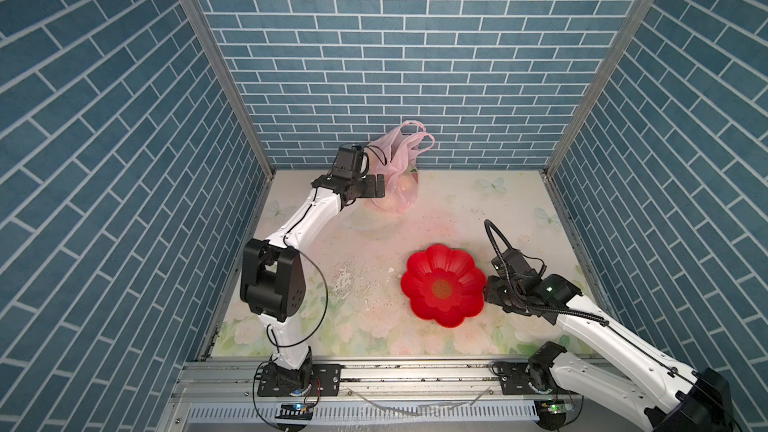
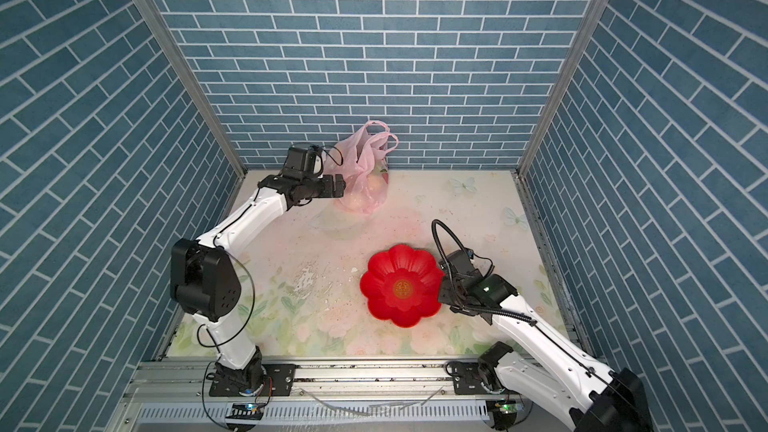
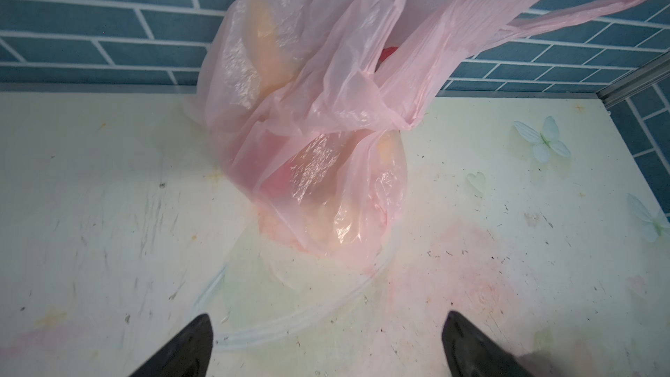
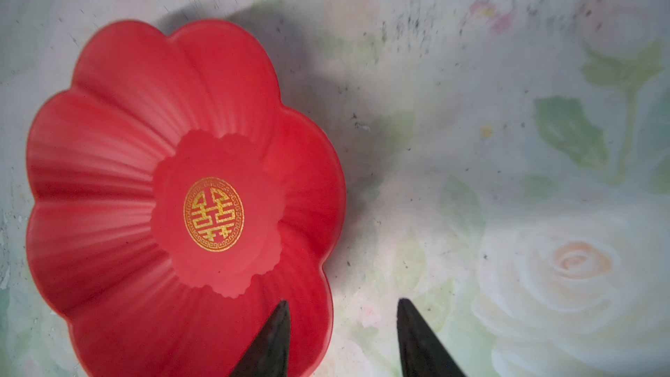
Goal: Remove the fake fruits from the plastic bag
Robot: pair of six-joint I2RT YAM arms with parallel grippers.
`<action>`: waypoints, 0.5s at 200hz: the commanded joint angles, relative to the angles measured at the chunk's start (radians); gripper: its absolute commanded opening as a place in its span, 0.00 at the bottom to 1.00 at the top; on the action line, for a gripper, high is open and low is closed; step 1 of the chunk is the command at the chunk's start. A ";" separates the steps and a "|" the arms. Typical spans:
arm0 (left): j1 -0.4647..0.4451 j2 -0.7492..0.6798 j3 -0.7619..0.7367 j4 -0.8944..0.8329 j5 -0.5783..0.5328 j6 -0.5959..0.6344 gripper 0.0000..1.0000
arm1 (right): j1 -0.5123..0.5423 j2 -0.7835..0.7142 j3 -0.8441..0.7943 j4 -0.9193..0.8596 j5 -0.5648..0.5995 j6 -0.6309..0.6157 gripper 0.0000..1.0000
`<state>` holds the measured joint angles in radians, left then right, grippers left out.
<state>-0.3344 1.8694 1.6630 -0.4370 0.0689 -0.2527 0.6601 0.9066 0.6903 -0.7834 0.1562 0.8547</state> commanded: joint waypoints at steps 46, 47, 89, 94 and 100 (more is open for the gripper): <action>-0.097 0.290 0.292 0.023 -0.149 0.143 0.99 | -0.166 0.066 0.101 0.021 0.109 -0.127 0.53; -0.097 0.296 0.298 0.021 -0.153 0.144 0.99 | -0.170 0.067 0.102 0.025 0.105 -0.128 0.53; -0.124 0.470 0.477 0.028 -0.274 0.142 0.99 | -0.293 0.206 0.165 0.117 0.009 -0.235 0.53; -0.126 0.485 0.490 0.037 -0.292 0.143 0.99 | -0.300 0.226 0.175 0.121 0.002 -0.246 0.53; -0.130 0.501 0.502 0.053 -0.316 0.143 0.99 | -0.306 0.245 0.184 0.127 -0.006 -0.257 0.53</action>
<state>-0.4515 2.3165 2.1063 -0.4145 -0.1318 -0.1261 0.3798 1.0885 0.7986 -0.7094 0.2012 0.6857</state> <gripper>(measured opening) 0.994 0.532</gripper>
